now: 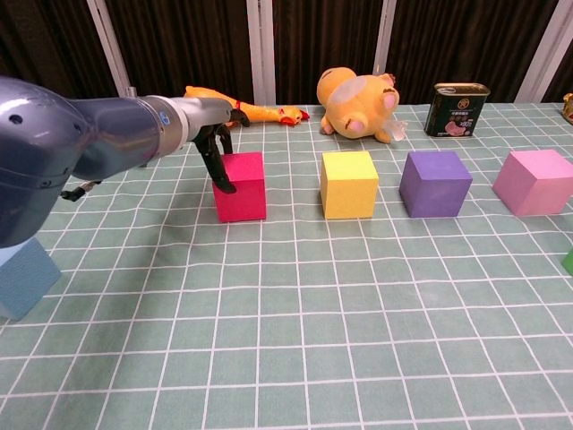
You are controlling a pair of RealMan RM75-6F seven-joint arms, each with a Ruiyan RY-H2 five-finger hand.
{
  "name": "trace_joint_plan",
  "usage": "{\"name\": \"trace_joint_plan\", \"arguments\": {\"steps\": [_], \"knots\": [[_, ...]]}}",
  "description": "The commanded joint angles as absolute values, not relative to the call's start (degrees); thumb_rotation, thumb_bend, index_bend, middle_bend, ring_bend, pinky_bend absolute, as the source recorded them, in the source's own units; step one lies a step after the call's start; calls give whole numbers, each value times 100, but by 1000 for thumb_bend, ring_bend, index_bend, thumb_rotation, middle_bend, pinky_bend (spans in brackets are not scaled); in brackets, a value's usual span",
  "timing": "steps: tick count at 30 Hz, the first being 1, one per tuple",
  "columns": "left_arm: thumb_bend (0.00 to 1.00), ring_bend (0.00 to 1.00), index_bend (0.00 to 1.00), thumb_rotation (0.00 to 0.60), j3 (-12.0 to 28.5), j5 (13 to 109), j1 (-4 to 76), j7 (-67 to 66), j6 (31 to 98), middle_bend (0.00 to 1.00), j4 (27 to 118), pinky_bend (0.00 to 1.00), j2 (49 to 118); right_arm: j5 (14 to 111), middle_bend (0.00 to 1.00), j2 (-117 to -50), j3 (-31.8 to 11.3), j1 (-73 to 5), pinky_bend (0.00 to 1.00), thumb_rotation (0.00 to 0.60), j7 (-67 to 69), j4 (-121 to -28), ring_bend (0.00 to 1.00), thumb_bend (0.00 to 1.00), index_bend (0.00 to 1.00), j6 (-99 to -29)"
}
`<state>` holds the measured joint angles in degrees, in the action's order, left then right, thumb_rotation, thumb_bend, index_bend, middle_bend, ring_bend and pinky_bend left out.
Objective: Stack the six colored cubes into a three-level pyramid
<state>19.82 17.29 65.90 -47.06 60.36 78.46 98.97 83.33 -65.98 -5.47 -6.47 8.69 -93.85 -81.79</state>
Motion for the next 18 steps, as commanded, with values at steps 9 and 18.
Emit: {"name": "trace_joint_plan", "arguments": {"steps": [9, 18], "knots": [[292, 36, 0, 600, 2143, 1971, 6766, -4555, 5949, 363, 7625, 89, 10103, 8298, 0, -6579, -552, -655, 0, 600, 901, -9410, 0, 330, 0, -8143], [292, 36, 0, 600, 2246, 1956, 7002, -4513, 5726, 363, 7146, 90, 10503, 8261, 0, -6570, -561, -660, 0, 600, 934, -9411, 0, 330, 0, -8115]]}}
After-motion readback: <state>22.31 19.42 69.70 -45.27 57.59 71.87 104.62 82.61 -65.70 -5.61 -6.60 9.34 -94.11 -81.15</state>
